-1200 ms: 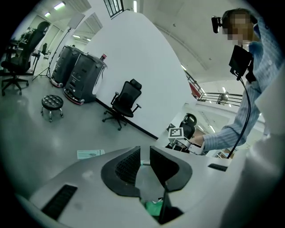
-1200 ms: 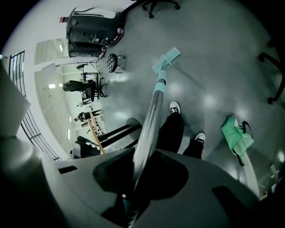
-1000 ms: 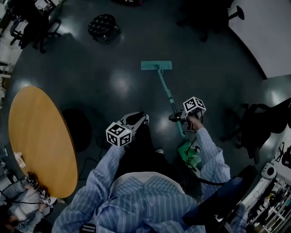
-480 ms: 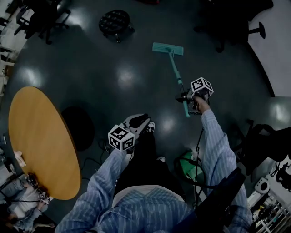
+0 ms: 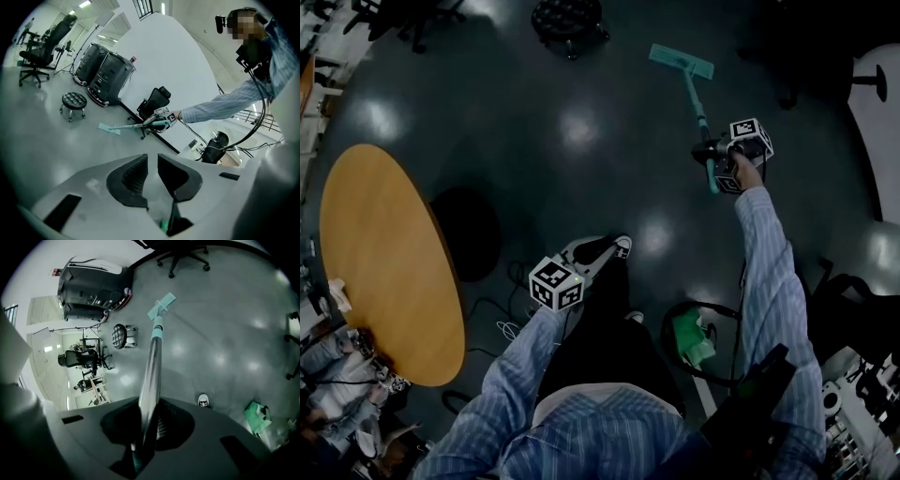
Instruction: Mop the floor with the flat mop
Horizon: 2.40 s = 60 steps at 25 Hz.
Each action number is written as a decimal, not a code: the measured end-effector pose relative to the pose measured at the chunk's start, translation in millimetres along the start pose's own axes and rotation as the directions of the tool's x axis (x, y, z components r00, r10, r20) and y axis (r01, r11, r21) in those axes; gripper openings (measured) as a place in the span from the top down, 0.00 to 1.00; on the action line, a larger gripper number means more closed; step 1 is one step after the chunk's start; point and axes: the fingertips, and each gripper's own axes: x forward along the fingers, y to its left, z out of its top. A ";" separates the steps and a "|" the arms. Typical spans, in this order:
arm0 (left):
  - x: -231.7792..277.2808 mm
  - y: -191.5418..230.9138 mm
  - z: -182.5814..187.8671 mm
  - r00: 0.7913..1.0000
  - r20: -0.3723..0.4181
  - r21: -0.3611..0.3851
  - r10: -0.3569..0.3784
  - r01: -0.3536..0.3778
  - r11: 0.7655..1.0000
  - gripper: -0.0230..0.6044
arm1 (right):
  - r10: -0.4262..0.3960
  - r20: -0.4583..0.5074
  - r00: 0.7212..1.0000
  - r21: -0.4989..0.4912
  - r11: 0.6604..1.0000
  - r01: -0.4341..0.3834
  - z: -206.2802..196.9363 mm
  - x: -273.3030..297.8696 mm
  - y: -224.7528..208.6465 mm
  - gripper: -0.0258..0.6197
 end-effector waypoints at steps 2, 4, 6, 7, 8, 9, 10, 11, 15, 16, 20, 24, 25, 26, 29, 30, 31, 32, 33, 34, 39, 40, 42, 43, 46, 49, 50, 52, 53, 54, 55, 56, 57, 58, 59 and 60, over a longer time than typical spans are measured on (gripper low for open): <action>-3.2 -2.3 -2.6 1.000 -0.003 -0.001 0.004 -0.004 1.000 0.85 | 0.001 0.002 1.000 0.001 1.000 -0.001 -6.5 0.7 -3.5 0.87; -4.6 -7.9 -3.6 1.000 -0.006 0.002 0.000 0.000 1.000 0.85 | -0.004 -0.003 1.000 -0.001 1.000 0.004 -20.1 -1.4 -14.0 0.87; -9.3 -13.7 -1.0 1.000 0.002 0.008 -0.003 0.003 1.000 0.85 | 0.000 -0.008 1.000 0.004 1.000 0.000 -37.4 -2.6 -28.0 0.87; -13.3 -16.1 1.4 1.000 0.011 0.011 -0.001 0.001 1.000 0.85 | 0.011 -0.011 1.000 0.010 1.000 -0.011 -47.7 -2.6 -35.0 0.87; -17.6 -18.5 3.6 1.000 0.023 0.011 0.002 -0.002 1.000 0.85 | 0.023 -0.014 1.000 0.016 1.000 -0.023 -59.8 -3.2 -41.3 0.87; -21.7 -21.1 5.1 0.999 0.034 0.011 0.006 -0.006 1.000 0.85 | 0.036 -0.017 0.999 0.021 0.999 -0.035 -73.3 -4.7 -47.5 0.87; -25.2 -23.9 5.3 0.999 0.042 0.010 0.010 -0.010 1.000 0.85 | 0.045 -0.020 0.999 0.026 0.999 -0.045 -87.7 -6.8 -54.3 0.87; -27.8 -26.9 4.1 0.999 0.046 0.012 0.012 -0.013 1.000 0.85 | 0.053 -0.024 0.998 0.030 0.998 -0.052 -102.3 -9.0 -62.7 0.87; -30.8 -46.8 -9.5 0.999 0.038 0.048 0.006 -0.008 0.999 0.85 | 0.055 -0.044 0.998 0.029 0.998 -0.053 -165.8 -18.2 -107.9 0.87; -30.9 -55.1 -13.0 0.999 0.039 0.060 0.001 -0.003 0.998 0.85 | 0.057 -0.049 0.997 0.030 0.998 -0.055 -183.0 -20.7 -120.1 0.87; -33.9 -97.0 -30.5 0.998 0.059 0.096 -0.032 0.026 0.995 0.85 | 0.060 -0.057 0.997 0.036 0.998 -0.058 -252.9 -31.0 -166.8 0.87; -48.5 -139.7 -65.7 0.996 0.060 0.110 -0.059 0.053 0.993 0.85 | 0.064 -0.065 0.996 0.056 0.997 -0.061 -327.7 -35.3 -208.1 0.87; -53.3 -149.7 -76.1 0.996 0.057 0.114 -0.064 0.058 0.992 0.85 | 0.071 -0.065 0.995 0.062 0.996 -0.067 -346.3 -35.7 -216.8 0.87; -58.3 -159.7 -86.9 0.996 0.056 0.119 -0.069 0.062 0.991 0.85 | 0.077 -0.067 0.995 0.065 0.995 -0.072 -364.7 -35.9 -225.8 0.87; -75.7 -189.4 -124.0 0.996 0.051 0.128 -0.078 0.071 0.989 0.85 | 0.081 -0.076 0.994 0.066 0.995 -0.076 -422.2 -36.8 -258.8 0.87; -82.3 -198.5 -137.1 0.996 0.051 0.128 -0.077 0.070 0.989 0.85 | 0.082 -0.079 0.993 0.069 0.995 -0.077 -442.5 -37.4 -271.7 0.87; -88.9 -207.1 -149.2 0.996 0.052 0.129 -0.076 0.069 0.989 0.85 | 0.083 -0.082 0.993 0.071 0.994 -0.078 -462.2 -38.6 -284.8 0.87; -95.2 -215.4 -159.8 0.996 0.056 0.131 -0.075 0.067 0.989 0.85 | 0.084 -0.083 0.993 0.072 0.994 -0.078 -480.9 -40.4 -297.7 0.87; -101.2 -223.7 -169.3 0.995 0.060 0.136 -0.074 0.065 0.989 0.85 | 0.084 -0.084 0.993 0.071 0.994 -0.078 -498.4 -42.3 -310.0 0.87; -106.9 -232.2 -178.2 0.995 0.063 0.143 -0.075 0.065 0.988 0.85 | 0.084 -0.085 0.993 0.069 0.995 -0.078 -515.2 -44.3 -321.9 0.87; -136.5 -274.9 -220.5 0.993 0.082 0.183 -0.085 0.069 0.981 0.85 | 0.098 -0.084 0.992 0.083 0.992 -0.091 -589.1 -51.3 -374.0 0.87; -142.7 -282.7 -227.8 0.992 0.088 0.187 -0.085 0.067 0.980 0.85 | 0.101 -0.085 0.991 0.085 0.992 -0.094 -601.3 -53.2 -381.6 0.87; -154.5 -295.9 -240.2 0.991 0.106 0.188 -0.080 0.059 0.980 0.85 | 0.101 -0.090 0.991 0.084 0.992 -0.093 -623.4 -57.6 -394.7 0.87; -159.8 -301.1 -245.4 0.990 0.116 0.186 -0.076 0.054 0.981 0.85 | 0.098 -0.095 0.991 0.080 0.993 -0.091 -633.7 -59.6 -400.9 0.87; -171.1 -313.8 -259.0 0.989 0.134 0.188 -0.064 0.037 0.981 0.85 | 0.091 -0.107 0.990 0.069 0.994 -0.084 -662.9 -65.6 -421.5 0.87; -178.4 -323.6 -264.3 0.988 0.146 0.206 -0.060 0.029 0.978 0.85 | 0.084 -0.119 0.989 0.062 0.995 -0.077 -687.2 -73.3 -440.8 0.87; -180.8 -326.4 -263.6 0.986 0.154 0.210 -0.060 0.026 0.977 0.85 | 0.080 -0.124 0.989 0.057 0.996 -0.074 -693.3 -75.8 -445.9 0.87; -183.2 -332.8 -262.1 0.984 0.169 0.219 -0.059 0.021 0.976 0.85 | 0.076 -0.136 0.988 0.045 0.997 -0.071 -703.7 -81.7 -454.5 0.87; -182.4 -336.9 -262.3 0.983 0.171 0.223 -0.060 0.021 0.975 0.85 | 0.076 -0.142 0.987 0.039 0.997 -0.071 -708.1 -85.5 -458.4 0.87; -180.6 -341.4 -263.6 0.984 0.169 0.228 -0.063 0.023 0.973 0.85 | 0.076 -0.148 0.986 0.036 0.997 -0.072 -712.1 -89.5 -462.3 0.87; -178.1 -346.2 -266.0 0.984 0.163 0.233 -0.066 0.026 0.972 0.85 | 0.077 -0.153 0.985 0.033 0.997 -0.072 -715.7 -93.3 -466.5 0.87; -175.4 -351.0 -269.1 0.985 0.157 0.238 -0.070 0.031 0.971 0.85 | 0.077 -0.156 0.985 0.033 0.997 -0.073 -718.9 -96.4 -470.7 0.87; -173.5 -355.6 -272.3 0.986 0.150 0.243 -0.075 0.037 0.969 0.85 | 0.078 -0.157 0.985 0.033 0.997 -0.074 -722.1 -98.6 -474.4 0.87; -173.3 -359.7 -274.8 0.986 0.143 0.247 -0.080 0.043 0.968 0.85 | 0.080 -0.157 0.984 0.035 0.997 -0.075 -725.9 -99.8 -476.6 0.87; -175.3 -363.2 -276.5 0.987 0.137 0.251 -0.085 0.048 0.967 0.85 | 0.082 -0.156 0.984 0.038 0.996 -0.077 -730.9 -100.2 -476.8 0.87; -179.4 -366.1 -277.1 0.987 0.132 0.256 -0.090 0.054 0.965 0.85 | 0.086 -0.154 0.984 0.043 0.996 -0.080 -737.1 -99.8 -474.8 0.87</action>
